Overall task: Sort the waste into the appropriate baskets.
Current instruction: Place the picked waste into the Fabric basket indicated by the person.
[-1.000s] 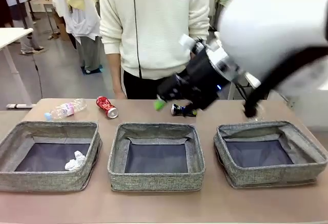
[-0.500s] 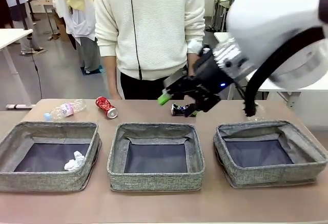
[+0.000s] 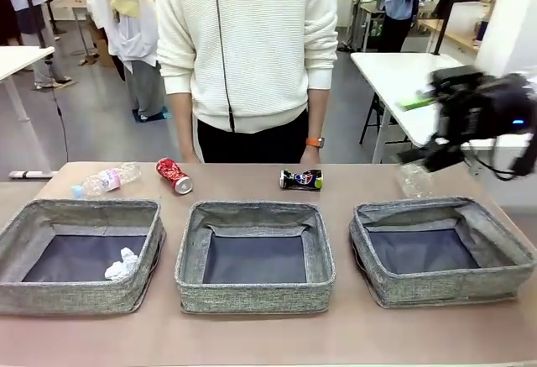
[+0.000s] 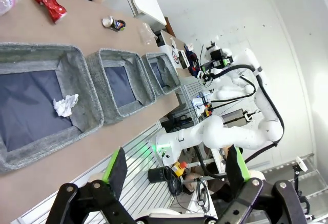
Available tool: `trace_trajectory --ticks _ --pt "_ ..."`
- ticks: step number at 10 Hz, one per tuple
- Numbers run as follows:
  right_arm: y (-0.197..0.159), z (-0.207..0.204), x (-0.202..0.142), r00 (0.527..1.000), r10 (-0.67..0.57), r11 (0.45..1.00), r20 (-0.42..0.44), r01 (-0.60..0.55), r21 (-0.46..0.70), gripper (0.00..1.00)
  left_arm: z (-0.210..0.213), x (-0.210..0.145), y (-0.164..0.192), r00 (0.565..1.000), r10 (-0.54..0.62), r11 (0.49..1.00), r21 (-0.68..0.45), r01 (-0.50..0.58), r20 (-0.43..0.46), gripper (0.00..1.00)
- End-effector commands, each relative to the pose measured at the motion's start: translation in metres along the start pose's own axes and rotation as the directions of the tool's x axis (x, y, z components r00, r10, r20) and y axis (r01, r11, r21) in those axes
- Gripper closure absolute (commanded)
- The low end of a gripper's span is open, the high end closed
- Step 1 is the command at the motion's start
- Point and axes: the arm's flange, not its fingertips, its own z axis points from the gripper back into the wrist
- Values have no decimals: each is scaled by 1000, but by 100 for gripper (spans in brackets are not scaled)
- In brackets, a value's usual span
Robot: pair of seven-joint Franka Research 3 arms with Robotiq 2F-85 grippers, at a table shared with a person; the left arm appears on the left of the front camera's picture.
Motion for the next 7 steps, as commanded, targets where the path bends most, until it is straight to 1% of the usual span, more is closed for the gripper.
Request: trace_trajectory --ticks 1,2,3,4,7 --pt "-23 61 -42 964 -66 990 259 30 139 0 0 1 -3 1000 -21 1000 -18 21 10 0" --pt "-26 89 -77 911 -67 984 407 -6 176 0 0 1 -3 1000 -21 1000 -18 21 10 0" --pt "-26 103 -98 809 -80 987 582 -19 162 0 0 1 -3 1000 -21 1000 -18 21 10 0" --pt "-25 82 -48 968 -59 991 243 27 132 0 0 1 -3 1000 -21 1000 -18 21 10 0" --pt "-25 82 -48 968 -59 991 243 27 132 0 0 1 -3 1000 -21 1000 -18 21 10 0"
